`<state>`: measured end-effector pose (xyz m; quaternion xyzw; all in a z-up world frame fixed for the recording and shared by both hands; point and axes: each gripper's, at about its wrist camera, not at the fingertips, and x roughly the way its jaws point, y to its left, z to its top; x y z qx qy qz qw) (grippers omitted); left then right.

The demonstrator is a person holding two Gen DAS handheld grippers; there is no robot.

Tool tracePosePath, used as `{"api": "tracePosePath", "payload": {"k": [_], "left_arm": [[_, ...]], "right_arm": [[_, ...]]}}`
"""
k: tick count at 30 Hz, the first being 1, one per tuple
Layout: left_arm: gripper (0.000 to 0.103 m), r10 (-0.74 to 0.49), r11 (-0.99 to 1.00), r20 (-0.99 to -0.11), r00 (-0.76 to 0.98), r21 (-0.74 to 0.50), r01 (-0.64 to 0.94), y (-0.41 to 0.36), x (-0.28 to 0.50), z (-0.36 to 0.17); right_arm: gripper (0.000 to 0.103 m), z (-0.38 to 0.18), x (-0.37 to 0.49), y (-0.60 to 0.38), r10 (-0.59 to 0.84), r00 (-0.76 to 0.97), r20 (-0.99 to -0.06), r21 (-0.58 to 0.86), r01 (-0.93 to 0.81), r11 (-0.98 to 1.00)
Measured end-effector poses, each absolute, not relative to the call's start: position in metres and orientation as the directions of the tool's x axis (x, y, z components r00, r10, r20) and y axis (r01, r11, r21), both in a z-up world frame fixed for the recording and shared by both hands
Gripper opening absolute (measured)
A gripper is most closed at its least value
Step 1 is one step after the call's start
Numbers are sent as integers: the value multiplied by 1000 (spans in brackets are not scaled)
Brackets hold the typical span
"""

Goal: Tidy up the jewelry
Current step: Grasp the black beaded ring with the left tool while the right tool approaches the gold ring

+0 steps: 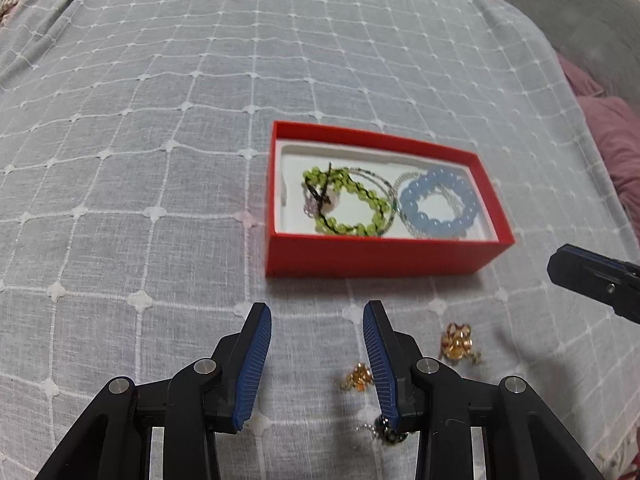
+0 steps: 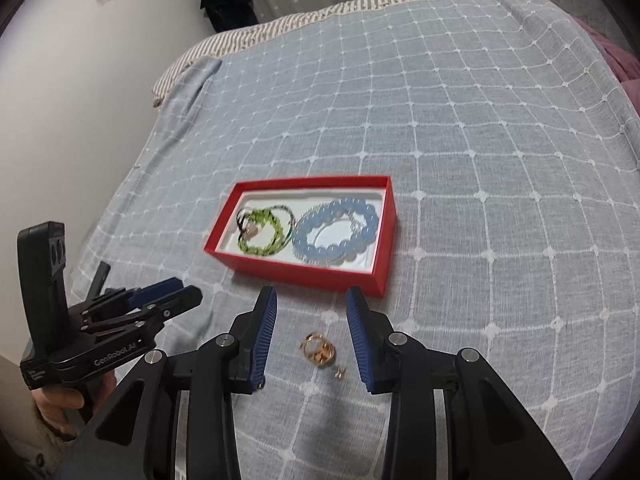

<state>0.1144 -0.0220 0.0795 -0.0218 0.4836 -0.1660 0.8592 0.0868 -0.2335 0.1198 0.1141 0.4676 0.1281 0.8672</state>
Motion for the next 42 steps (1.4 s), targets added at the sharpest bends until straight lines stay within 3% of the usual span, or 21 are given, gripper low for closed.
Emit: {"api": "tracePosePath", "payload": {"k": [22,31,37,38,40,42], "left_arm": [[41,-266,937,-890,370,-148,317,-49,106,45],[40,-300,888,-901,314,-143,437,-70,80,46],[40,-261,880,-916,305,-95,466,-82,74,38],[39,-259,880,-915,309,-91,467,-81,76,38],[24,-251,879,-915,314,-80,469,-82,77,37],[24,-248,880,-918,309,-80,469,-83,75,33]], "right_arm": [[39,86,87,-227,311,435,-845,308,-80,948],[39,79,89,-227,307,422,-853,305,-74,949],[39,75,91,-227,305,416,-857,304,-71,950],[39,75,91,-226,305,416,-857,303,-74,950],[39,75,90,-224,306,414,-857,301,-79,950],[39,73,90,-223,308,412,-858,300,-84,950]]}}
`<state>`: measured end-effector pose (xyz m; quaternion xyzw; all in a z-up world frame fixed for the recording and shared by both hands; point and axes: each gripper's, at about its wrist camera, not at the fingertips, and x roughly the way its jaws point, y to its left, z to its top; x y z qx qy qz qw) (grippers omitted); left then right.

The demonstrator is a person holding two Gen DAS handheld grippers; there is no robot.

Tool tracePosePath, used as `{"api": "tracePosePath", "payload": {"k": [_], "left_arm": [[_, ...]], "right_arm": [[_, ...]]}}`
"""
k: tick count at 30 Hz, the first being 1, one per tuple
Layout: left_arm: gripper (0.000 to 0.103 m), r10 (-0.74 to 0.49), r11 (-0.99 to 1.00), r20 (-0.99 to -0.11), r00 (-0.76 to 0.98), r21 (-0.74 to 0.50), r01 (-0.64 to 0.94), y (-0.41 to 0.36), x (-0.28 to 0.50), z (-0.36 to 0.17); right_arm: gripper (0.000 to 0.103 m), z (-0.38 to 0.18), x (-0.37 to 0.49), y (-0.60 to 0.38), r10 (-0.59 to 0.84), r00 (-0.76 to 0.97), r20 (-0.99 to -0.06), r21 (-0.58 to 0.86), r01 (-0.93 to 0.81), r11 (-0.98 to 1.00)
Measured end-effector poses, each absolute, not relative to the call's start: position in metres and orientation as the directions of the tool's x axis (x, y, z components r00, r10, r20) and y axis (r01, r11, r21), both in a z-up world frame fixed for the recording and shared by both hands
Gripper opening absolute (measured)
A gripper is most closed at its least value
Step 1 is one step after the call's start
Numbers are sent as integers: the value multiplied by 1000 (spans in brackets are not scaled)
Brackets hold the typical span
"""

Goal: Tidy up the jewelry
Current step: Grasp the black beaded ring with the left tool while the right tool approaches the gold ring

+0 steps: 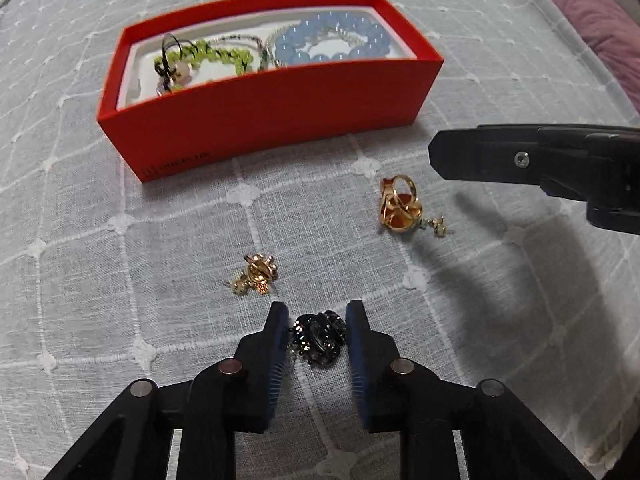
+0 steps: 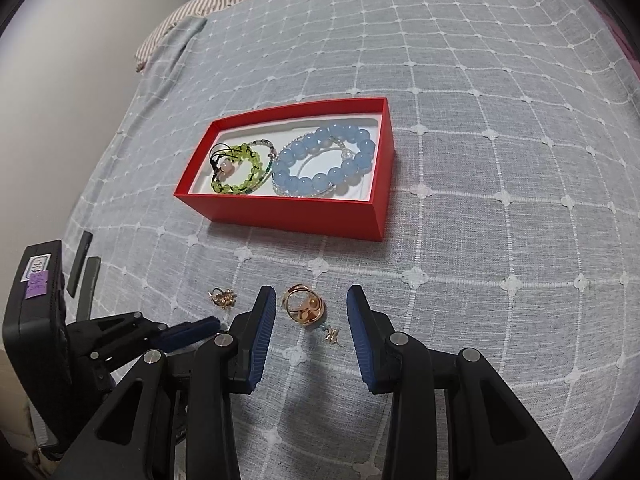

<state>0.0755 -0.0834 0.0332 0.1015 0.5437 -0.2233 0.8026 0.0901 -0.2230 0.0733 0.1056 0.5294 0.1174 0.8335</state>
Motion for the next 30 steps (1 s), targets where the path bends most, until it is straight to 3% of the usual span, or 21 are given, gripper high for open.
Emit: {"api": "tracePosePath", "payload": {"k": [25,30], "left_arm": [[23,-381,912,-842,381,-274,307,-36,104,63],[23,-373,921,-841,392,-283,268,-27,109,60]], "right_arm": [[39,36,103,-182,228,382,-896,165,-191,968],[29,44,102,-185,229,396,-889,170,-179,969]]}}
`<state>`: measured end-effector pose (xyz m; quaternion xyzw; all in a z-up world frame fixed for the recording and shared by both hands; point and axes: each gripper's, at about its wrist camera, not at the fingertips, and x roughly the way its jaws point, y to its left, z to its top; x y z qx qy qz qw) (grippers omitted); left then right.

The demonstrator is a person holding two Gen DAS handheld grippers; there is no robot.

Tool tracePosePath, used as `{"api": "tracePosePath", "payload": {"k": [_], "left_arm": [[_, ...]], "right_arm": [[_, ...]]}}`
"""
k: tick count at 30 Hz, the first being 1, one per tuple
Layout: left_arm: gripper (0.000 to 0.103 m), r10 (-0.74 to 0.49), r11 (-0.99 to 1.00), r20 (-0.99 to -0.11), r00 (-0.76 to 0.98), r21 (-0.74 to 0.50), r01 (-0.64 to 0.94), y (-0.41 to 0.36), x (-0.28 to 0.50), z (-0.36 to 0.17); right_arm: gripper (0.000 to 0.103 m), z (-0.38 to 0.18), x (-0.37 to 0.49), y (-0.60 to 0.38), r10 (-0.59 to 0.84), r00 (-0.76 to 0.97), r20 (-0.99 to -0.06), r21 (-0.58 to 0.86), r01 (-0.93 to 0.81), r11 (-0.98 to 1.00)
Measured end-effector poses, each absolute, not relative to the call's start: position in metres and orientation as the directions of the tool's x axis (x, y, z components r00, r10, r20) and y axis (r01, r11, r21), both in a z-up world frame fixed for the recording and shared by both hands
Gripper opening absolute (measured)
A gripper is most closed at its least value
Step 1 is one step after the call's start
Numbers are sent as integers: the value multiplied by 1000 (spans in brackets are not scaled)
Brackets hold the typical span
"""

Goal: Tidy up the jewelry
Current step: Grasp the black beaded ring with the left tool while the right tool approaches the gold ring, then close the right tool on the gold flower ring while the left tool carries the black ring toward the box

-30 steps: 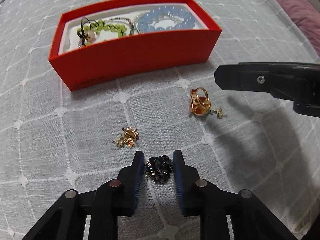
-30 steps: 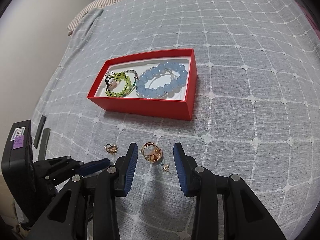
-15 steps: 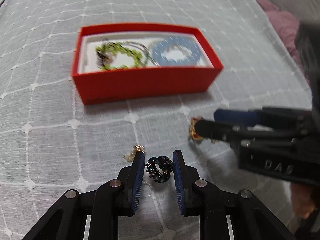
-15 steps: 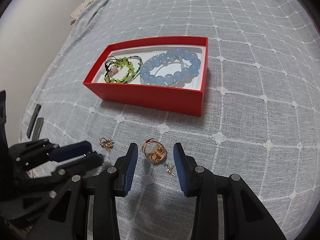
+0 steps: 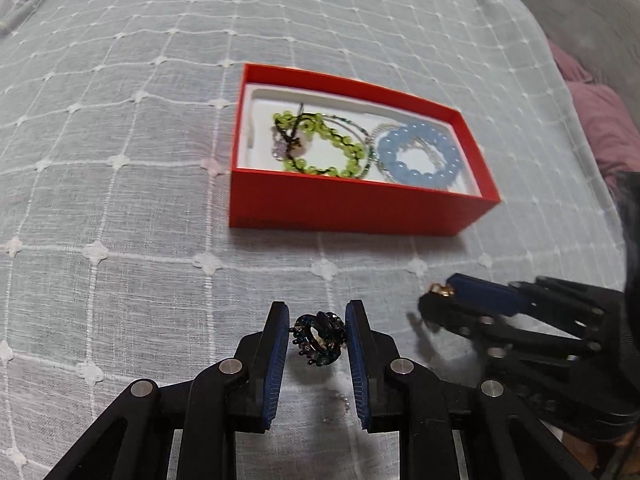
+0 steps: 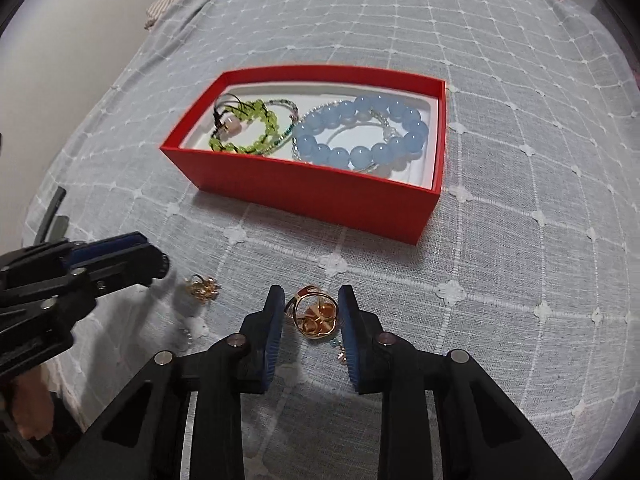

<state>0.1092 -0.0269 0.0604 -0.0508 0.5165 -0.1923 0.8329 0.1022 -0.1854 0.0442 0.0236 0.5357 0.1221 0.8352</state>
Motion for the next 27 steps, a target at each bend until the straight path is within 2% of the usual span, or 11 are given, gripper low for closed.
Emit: {"api": "tracePosePath", "payload": {"k": [14,27], "left_arm": [[23,-423,906,-809,407,-367,212,-14,116,62],[23,-438,899,-796,418,-381,217,-20,116,64]], "right_arm": [[29,59,101,-209,304,414,-858,279,-122,952],[29,64,98,-210,296,428,-854,275,-113,955]]}}
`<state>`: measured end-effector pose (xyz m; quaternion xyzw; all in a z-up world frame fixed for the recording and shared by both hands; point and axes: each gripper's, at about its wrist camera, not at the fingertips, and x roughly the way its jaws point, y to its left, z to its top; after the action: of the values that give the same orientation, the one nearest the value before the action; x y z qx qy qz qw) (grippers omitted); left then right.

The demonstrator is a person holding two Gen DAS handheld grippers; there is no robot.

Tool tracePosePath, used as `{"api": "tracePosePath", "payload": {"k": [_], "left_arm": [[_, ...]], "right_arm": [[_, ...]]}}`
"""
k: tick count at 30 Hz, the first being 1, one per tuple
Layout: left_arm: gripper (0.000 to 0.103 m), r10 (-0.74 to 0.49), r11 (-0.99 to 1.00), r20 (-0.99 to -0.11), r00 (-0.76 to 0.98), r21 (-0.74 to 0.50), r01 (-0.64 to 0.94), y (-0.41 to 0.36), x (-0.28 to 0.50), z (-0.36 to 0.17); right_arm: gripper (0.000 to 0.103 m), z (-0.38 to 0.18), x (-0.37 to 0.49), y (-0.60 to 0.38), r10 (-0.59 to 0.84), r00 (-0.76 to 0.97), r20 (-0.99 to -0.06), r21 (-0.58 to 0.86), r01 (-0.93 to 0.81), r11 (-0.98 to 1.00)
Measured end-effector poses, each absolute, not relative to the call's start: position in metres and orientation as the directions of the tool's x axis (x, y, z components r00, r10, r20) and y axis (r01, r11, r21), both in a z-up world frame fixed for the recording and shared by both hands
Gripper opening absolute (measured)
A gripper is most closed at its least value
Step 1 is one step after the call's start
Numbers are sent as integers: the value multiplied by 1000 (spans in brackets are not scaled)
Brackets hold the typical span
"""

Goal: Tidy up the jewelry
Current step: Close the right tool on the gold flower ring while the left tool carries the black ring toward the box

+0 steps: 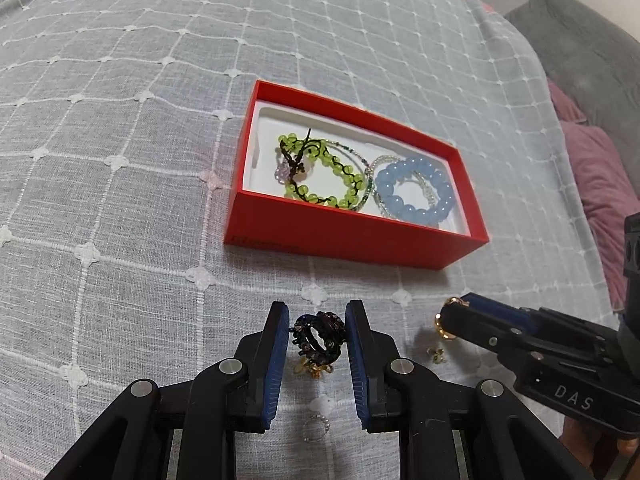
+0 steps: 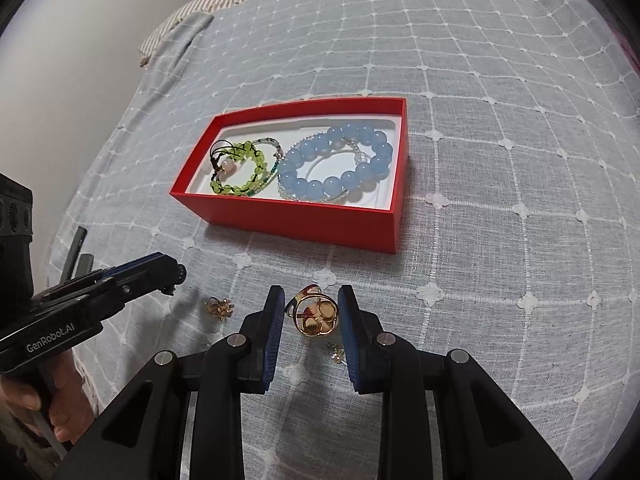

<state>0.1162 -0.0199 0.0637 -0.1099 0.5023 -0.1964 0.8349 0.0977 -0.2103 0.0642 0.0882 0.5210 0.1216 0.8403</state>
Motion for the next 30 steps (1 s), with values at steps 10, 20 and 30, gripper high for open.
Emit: {"api": "tracePosePath", "payload": {"k": [10,20,30], "left_arm": [[23,-449,893,-782,431,-392,219,-20,119,67],[23,-432,902,-782,450,-365,231,-29,123,69],[23,-389,920,-778,493,-307,241,-33,129,75]], "right_arm": [[29,68,95,-213,307,437,-845,284,-118,951],[29,72,94,-209,326,438,-838,300,-129,945],[29,84,94,-210,343,473,-811,314,-143,939]]}}
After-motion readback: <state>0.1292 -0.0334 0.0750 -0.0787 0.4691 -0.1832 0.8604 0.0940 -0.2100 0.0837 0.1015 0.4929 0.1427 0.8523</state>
